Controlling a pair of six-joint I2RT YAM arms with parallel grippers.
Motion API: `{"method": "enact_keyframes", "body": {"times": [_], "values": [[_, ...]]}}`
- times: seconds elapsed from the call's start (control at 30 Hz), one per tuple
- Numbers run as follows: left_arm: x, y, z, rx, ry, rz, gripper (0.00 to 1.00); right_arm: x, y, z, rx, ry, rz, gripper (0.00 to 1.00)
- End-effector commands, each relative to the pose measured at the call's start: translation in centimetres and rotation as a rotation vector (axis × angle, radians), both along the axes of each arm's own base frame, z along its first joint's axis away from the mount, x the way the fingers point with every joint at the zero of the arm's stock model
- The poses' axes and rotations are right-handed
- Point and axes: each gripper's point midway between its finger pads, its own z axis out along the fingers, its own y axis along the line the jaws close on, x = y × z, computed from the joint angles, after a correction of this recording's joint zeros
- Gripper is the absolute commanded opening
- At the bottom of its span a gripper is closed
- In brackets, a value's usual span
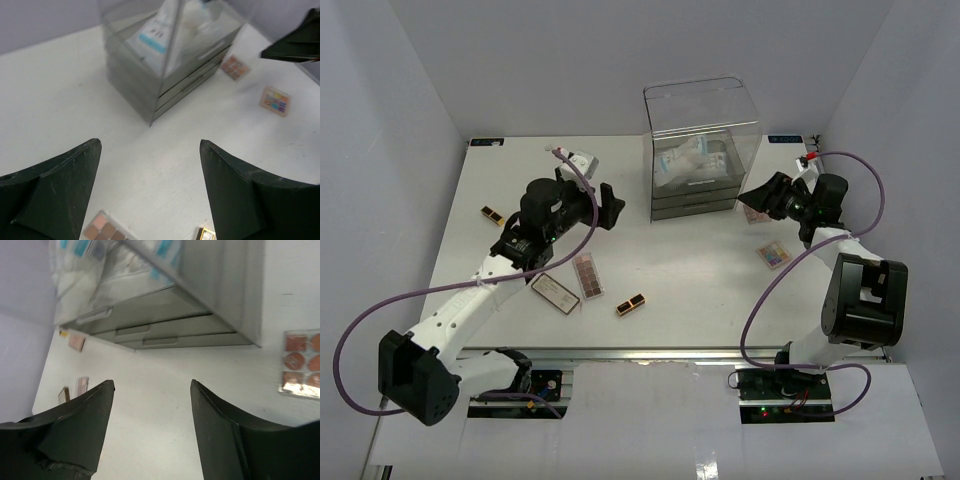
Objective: Organize the makeup
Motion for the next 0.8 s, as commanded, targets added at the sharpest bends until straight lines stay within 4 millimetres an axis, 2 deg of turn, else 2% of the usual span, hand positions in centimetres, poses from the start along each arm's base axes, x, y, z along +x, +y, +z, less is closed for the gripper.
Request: {"method": "enact_keyframes", "body": {"times": [0.0, 0.17, 0.27, 0.37, 0.43, 0.47, 0.53, 0.67, 0.77], "values": [[-0.7, 0.8, -4.3, -0.134, 0.221, -0.132, 0.91, -2.5, 3.9, 0.6, -0.013, -0.201, 0.335, 0.72], [-0.2, 2.0, -6.1, -0.174, 0.233, -0.172, 0.92, -2.1, 6.9, -2.3, 0.006, -0.148, 0.386, 0.72], [0.1, 2.5, -6.5, -0.177, 0.243, -0.170, 0.92, -0.9, 7.9, -3.8, 0.055, -0.094, 0.320, 0.70], [0.3, 3.1, -6.5, -0.186, 0.243, -0.158, 0.92, 0.6, 7.9, -3.8, 0.148, -0.066, 0.234, 0.67], [0.5, 3.5, -6.4, -0.189, 0.237, -0.148, 0.93, 1.6, 7.8, -2.6, 0.198, -0.121, 0.190, 0.66], [0.5, 3.5, -6.5, -0.190, 0.239, -0.147, 0.93, 1.5, 7.8, -2.9, 0.252, -0.084, 0.166, 0.65], [0.5, 3.7, -6.5, -0.192, 0.240, -0.144, 0.98, 1.7, 8.4, -2.2, 0.307, -0.098, 0.152, 0.65], [0.8, 4.1, -6.5, -0.194, 0.237, -0.133, 0.98, 2.7, 9.0, -1.4, 0.390, -0.106, 0.113, 0.64], [0.9, 4.4, -6.6, -0.196, 0.234, -0.125, 0.98, 3.4, 9.5, -1.9, 0.430, -0.076, 0.106, 0.63]]}}
